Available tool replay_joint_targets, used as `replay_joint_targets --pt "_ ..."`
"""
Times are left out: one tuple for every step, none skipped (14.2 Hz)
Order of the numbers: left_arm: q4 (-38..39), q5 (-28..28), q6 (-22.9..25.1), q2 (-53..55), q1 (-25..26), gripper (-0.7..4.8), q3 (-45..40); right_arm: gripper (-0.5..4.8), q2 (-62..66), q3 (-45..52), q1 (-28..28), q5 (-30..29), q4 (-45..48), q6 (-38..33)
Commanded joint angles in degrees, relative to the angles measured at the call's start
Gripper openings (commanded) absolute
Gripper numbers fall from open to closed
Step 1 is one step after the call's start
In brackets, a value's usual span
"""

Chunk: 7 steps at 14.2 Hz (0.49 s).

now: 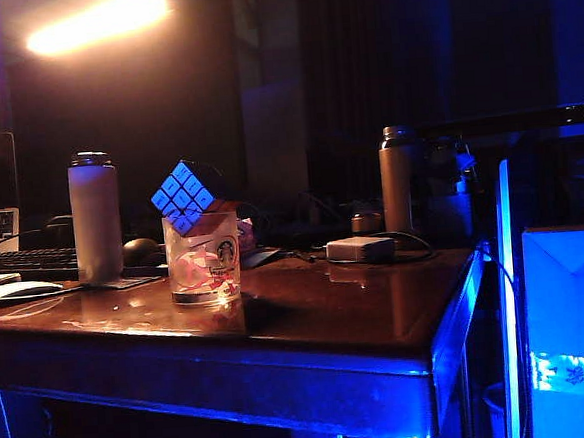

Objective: Stack the Rubik's Cube on top of the glass cup.

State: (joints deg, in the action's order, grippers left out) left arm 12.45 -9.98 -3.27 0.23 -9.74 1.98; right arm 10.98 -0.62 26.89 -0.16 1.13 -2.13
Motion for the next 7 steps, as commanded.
replay_joint_targets --pt "0.44 -0.22 -0.02 -0.17 0.00 -0.03 -0.46 -0.05 -2.64 0.15 -4.44 -0.66 -3.87 -0.26" --pt "0.44 -0.20 -0.02 -0.17 0.00 -0.03 -0.46 -0.05 -3.93 0.17 -6.29 -0.66 -4.59 -0.26" --pt "0.44 -0.20 -0.02 -0.17 0.00 -0.03 -0.46 -0.05 -5.49 0.26 -8.41 -0.63 -5.81 -0.26" --pt "0.44 -0.22 -0.02 -0.17 0.00 -0.03 -0.46 -0.05 -7.48 0.26 -10.51 -0.61 -7.76 -0.26" --pt "0.44 -0.22 -0.02 -0.17 0.00 -0.03 -0.46 -0.05 -10.03 0.26 -12.35 -0.63 -10.51 -0.26" --pt "0.46 -0.22 -0.02 -0.17 0.00 -0.03 -0.46 -0.05 -10.80 0.24 -13.25 -0.61 -10.56 -0.26" --pt "0.44 -0.22 -0.02 -0.17 0.00 -0.03 -0.46 -0.05 -10.84 0.24 -13.33 -0.11 -10.93 -0.26"
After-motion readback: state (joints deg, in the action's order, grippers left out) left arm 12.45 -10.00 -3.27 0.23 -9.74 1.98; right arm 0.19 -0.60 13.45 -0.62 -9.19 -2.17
